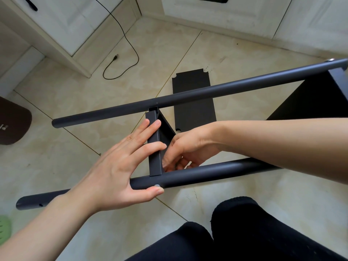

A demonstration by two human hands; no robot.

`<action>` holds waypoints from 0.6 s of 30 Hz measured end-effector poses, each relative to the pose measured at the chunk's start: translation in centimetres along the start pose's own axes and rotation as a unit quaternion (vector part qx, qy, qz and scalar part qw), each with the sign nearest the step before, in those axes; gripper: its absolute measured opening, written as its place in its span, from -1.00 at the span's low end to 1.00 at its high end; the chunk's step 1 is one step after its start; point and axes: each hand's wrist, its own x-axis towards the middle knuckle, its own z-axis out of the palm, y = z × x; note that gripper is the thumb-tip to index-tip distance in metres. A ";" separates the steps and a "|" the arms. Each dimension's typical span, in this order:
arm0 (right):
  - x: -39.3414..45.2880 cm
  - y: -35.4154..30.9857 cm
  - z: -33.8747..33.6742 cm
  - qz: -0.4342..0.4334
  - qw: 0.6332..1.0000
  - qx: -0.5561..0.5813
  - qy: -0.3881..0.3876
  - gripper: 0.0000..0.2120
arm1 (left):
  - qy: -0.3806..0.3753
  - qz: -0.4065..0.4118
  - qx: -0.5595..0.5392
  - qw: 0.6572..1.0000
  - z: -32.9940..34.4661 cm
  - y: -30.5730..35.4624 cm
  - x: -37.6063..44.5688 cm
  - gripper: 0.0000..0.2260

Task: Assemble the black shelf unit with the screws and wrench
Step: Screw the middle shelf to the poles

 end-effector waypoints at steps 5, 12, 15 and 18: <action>0.5 0.1 0.2 -0.018 0.999 -0.019 0.028 -0.79 | 0.000 0.002 0.001 1.000 0.0 -0.1 0.0 -0.37; 0.1 0.0 0.0 -0.007 1.000 -0.017 0.003 -0.85 | -0.002 -0.002 0.005 1.000 0.0 0.0 0.0 -0.36; 0.4 0.0 0.1 0.006 0.999 -0.045 0.019 -0.79 | -0.002 -0.003 0.003 1.000 0.0 0.0 0.0 -0.35; 0.1 0.0 -0.2 0.008 1.000 -0.026 -0.001 -0.86 | -0.002 -0.002 0.002 1.000 0.0 0.0 0.1 -0.36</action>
